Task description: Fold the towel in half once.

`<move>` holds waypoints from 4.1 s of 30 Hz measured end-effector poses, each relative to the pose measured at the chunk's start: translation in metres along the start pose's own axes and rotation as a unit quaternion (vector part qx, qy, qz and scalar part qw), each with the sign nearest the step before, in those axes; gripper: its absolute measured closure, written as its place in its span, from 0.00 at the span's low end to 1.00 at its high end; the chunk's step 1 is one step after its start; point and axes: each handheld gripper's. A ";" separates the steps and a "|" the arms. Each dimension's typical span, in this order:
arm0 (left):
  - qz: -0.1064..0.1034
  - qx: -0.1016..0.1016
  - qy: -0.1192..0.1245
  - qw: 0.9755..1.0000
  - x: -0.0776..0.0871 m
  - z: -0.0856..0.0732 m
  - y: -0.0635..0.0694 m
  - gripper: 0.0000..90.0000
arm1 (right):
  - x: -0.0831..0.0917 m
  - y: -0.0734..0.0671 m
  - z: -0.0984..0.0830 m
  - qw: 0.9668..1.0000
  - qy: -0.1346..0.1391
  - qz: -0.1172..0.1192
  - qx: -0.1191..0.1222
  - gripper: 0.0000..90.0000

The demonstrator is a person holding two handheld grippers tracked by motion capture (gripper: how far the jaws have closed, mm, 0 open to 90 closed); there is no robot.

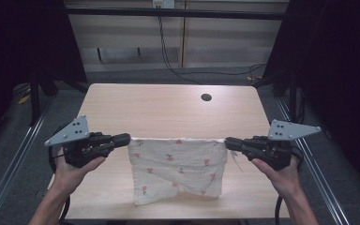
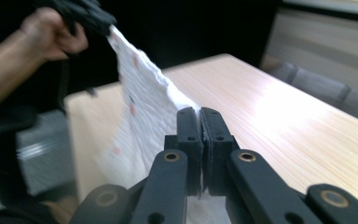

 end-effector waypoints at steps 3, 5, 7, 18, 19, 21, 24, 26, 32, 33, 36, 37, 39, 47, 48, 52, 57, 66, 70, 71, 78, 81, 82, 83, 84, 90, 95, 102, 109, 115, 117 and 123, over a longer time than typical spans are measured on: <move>-0.001 0.014 -0.004 1.000 -0.008 -0.008 -0.009 0.97 | -0.003 0.011 -0.007 1.000 -0.011 -0.014 -0.004 0.97; -0.001 0.014 -0.009 1.000 -0.011 -0.009 -0.011 0.97 | -0.004 0.017 -0.011 1.000 -0.015 -0.020 -0.007 0.97; 0.006 0.015 -0.015 1.000 -0.017 -0.013 -0.014 0.97 | -0.005 0.020 -0.013 0.999 -0.019 -0.028 -0.006 0.97; 0.020 0.052 -0.045 0.997 -0.041 -0.048 -0.039 0.97 | -0.022 0.053 -0.047 0.997 -0.055 -0.047 -0.039 0.97; 0.020 0.052 -0.045 0.997 -0.041 -0.048 -0.039 0.97 | -0.022 0.053 -0.047 0.997 -0.055 -0.047 -0.039 0.97; 0.022 0.053 -0.052 0.997 -0.046 -0.052 -0.042 0.97 | -0.027 0.059 -0.050 0.996 -0.066 -0.055 -0.037 0.97; 0.025 0.070 -0.067 0.995 -0.055 -0.062 -0.053 0.96 | -0.038 0.073 -0.057 0.995 -0.073 -0.053 -0.044 0.97; 0.028 0.070 -0.073 0.994 -0.057 -0.063 -0.055 0.96 | -0.040 0.076 -0.058 0.995 -0.074 -0.051 -0.045 0.97; 0.048 0.098 -0.082 0.991 -0.064 -0.085 -0.076 0.96 | -0.058 0.098 -0.076 0.993 -0.083 -0.060 -0.062 0.97; 0.049 0.107 -0.082 0.990 -0.064 -0.089 -0.078 0.96 | -0.059 0.100 -0.078 0.993 -0.086 -0.061 -0.062 0.97; 0.051 0.103 -0.094 0.989 -0.069 -0.095 -0.081 0.96 | -0.065 0.108 -0.085 0.991 -0.090 -0.066 -0.070 0.97; 0.051 0.103 -0.094 0.989 -0.069 -0.095 -0.081 0.96 | -0.065 0.108 -0.085 0.991 -0.090 -0.066 -0.070 0.97; 0.053 0.113 -0.084 0.989 -0.070 -0.096 -0.084 0.96 | -0.071 0.114 -0.092 0.990 -0.095 -0.072 -0.075 0.97; 0.071 0.114 -0.108 0.985 -0.087 -0.115 -0.103 0.96 | -0.085 0.133 -0.113 0.985 -0.094 -0.100 -0.101 0.96; 0.071 0.118 -0.110 0.984 -0.088 -0.117 -0.106 0.96 | -0.087 0.134 -0.116 0.985 -0.096 -0.103 -0.101 0.96; 0.077 0.126 -0.105 0.983 -0.089 -0.121 -0.109 0.96 | -0.094 0.137 -0.124 0.982 -0.109 -0.111 -0.102 0.93; 0.088 0.127 -0.107 0.982 -0.093 -0.123 -0.115 0.87 | -0.098 0.139 -0.126 0.979 -0.120 -0.128 -0.099 0.85; 0.087 0.122 -0.123 0.981 -0.083 -0.126 -0.112 0.73 | -0.089 0.139 -0.120 0.980 -0.122 -0.128 -0.091 0.76; 0.094 0.118 -0.127 0.980 -0.073 -0.124 -0.110 0.70 | -0.086 0.134 -0.118 0.980 -0.140 -0.119 -0.082 0.72; 0.094 0.117 -0.131 0.980 -0.071 -0.124 -0.109 0.70 | -0.086 0.131 -0.117 0.980 -0.140 -0.113 -0.081 0.71; 0.062 0.119 -0.144 0.980 -0.054 -0.124 -0.087 0.66 | -0.089 0.102 -0.116 0.985 -0.147 -0.075 -0.060 0.67; 0.057 0.097 -0.167 0.980 -0.052 -0.126 -0.074 0.66 | -0.092 0.090 -0.119 0.984 -0.158 -0.062 -0.052 0.66; 0.057 0.097 -0.167 0.980 -0.052 -0.126 -0.074 0.67 | -0.092 0.090 -0.119 0.984 -0.158 -0.062 -0.052 0.66; 0.047 0.099 -0.166 0.980 -0.052 -0.129 -0.064 0.68 | -0.092 0.081 -0.123 0.983 -0.168 -0.050 -0.050 0.66; 0.043 0.094 -0.173 0.979 -0.053 -0.130 -0.060 0.69 | -0.091 0.077 -0.125 0.983 -0.173 -0.050 -0.048 0.66; 0.006 0.088 -0.196 0.977 -0.064 -0.142 -0.040 0.73 | -0.085 0.056 -0.147 0.975 -0.213 -0.043 -0.039 0.63; -0.004 0.076 -0.222 0.972 -0.077 -0.154 -0.032 0.69 | -0.085 0.059 -0.158 0.974 -0.218 -0.044 -0.044 0.60; -0.010 0.050 -0.256 0.965 -0.084 -0.163 -0.023 0.65 | -0.091 0.051 -0.166 0.965 -0.258 -0.047 0.001 0.68; 0.001 0.036 -0.254 0.967 -0.082 -0.164 -0.022 0.77 | -0.085 0.048 -0.166 0.965 -0.260 -0.040 -0.019 0.91; -0.009 0.037 -0.256 0.966 -0.077 -0.164 -0.015 0.96 | -0.081 0.045 -0.166 0.965 -0.260 -0.030 -0.031 0.96; -0.009 0.039 -0.258 0.965 -0.075 -0.164 -0.014 0.97 | -0.080 0.044 -0.166 0.965 -0.259 -0.028 -0.033 0.96; -0.022 0.041 -0.270 0.962 -0.066 -0.162 -0.007 0.97 | -0.078 0.034 -0.168 0.966 -0.252 -0.016 -0.050 0.96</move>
Point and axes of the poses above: each handheld gripper's, and its own axes: x roughly backward along the jaws, z roughly out of its top, y roughly to its right, and after that the axes turned 15 degrees about y, right-handed
